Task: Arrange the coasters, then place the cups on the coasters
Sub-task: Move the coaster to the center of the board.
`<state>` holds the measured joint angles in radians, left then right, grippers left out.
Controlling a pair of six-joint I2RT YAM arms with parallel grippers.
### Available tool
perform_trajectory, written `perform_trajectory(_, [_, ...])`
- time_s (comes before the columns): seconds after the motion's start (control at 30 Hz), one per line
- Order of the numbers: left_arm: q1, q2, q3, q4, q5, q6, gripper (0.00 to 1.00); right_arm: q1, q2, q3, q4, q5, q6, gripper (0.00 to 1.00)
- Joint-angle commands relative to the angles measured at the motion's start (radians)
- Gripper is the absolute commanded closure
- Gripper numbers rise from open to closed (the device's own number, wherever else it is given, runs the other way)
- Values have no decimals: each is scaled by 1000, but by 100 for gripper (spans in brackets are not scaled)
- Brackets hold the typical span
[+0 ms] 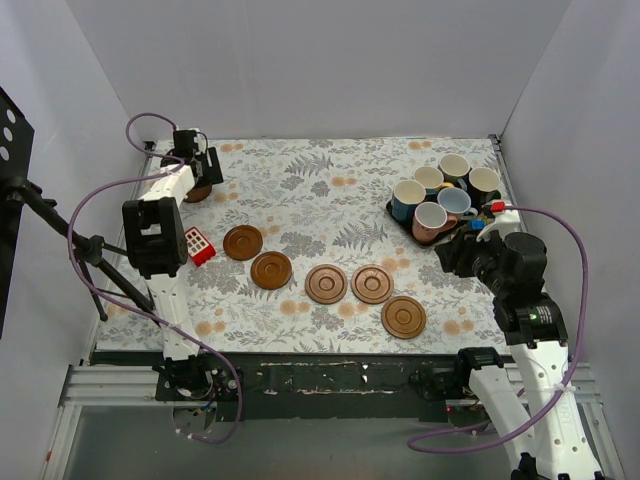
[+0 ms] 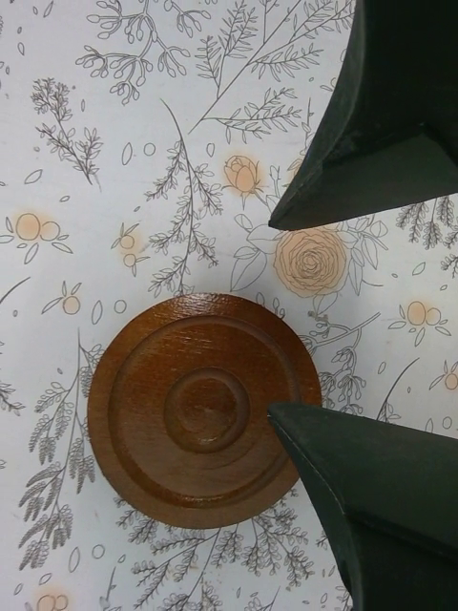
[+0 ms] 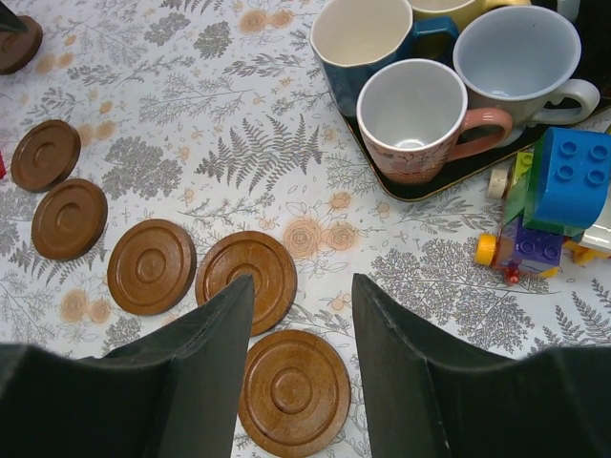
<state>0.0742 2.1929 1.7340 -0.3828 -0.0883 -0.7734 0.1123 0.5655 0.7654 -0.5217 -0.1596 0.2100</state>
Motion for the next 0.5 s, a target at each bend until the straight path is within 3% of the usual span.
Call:
perform_trajectory(0.0, [3, 8, 62, 13, -7, 25, 29, 0, 14, 57, 46, -21, 3, 47])
perform_trajectory(0.47, [3, 107, 110, -22, -21, 17, 32, 0, 27, 69, 45, -14, 5, 45])
